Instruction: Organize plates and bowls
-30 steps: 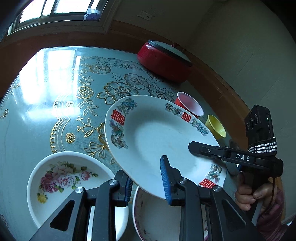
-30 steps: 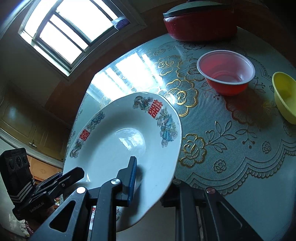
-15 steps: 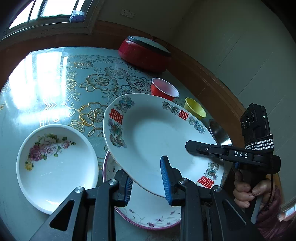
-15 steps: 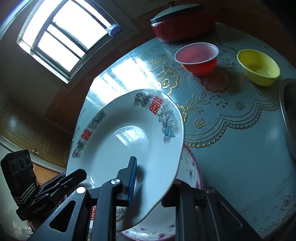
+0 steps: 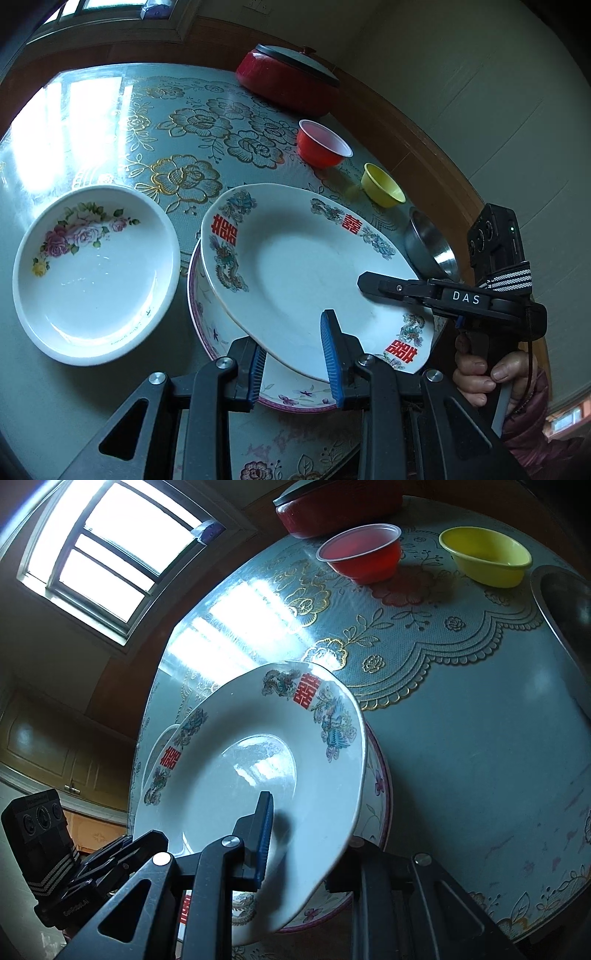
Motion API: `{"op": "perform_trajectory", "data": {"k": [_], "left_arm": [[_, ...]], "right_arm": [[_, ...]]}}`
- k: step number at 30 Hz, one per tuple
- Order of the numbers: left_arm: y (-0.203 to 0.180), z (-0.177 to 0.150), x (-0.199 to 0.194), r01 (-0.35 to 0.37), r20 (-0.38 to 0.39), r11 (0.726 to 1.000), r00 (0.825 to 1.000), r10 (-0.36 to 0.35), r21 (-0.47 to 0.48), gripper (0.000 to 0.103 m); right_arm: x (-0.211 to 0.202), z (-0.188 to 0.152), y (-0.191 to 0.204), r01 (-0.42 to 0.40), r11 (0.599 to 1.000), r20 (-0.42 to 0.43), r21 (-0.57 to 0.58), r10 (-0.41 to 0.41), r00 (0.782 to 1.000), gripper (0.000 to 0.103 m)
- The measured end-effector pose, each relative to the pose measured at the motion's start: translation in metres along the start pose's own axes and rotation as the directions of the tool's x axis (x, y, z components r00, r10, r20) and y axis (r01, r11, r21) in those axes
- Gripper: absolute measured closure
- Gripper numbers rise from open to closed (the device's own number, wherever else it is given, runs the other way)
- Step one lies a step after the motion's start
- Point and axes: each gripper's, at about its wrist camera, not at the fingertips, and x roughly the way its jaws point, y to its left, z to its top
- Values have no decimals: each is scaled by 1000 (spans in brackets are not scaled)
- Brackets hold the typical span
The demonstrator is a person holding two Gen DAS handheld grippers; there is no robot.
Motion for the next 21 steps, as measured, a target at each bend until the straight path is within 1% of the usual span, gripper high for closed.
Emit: {"op": "perform_trajectory", "data": {"k": [7, 11, 12, 17, 21], "left_arm": [[4, -4, 6, -6, -25, 1000, 1000, 6, -13, 73], [3, -7, 5, 21, -33, 1000, 999, -22, -17, 73], [2, -9, 5, 26, -35, 1000, 999, -27, -16, 73], [6, -15, 1, 45, -36, 998, 998, -46, -33, 73], [8, -16, -3, 43, -24, 999, 999, -44, -30, 74]], "right_arm": [[10, -5, -9, 3, 999, -34, 34, -2, 999, 81], [5, -7, -13, 2, 999, -34, 51, -1, 999, 81], [3, -8, -14, 1, 998, -38, 55, 1, 999, 79], [-2, -13, -10, 6, 1000, -67, 28, -4, 998, 78], [-4, -12, -4, 46, 999, -70, -21, -47, 996, 77]]}}
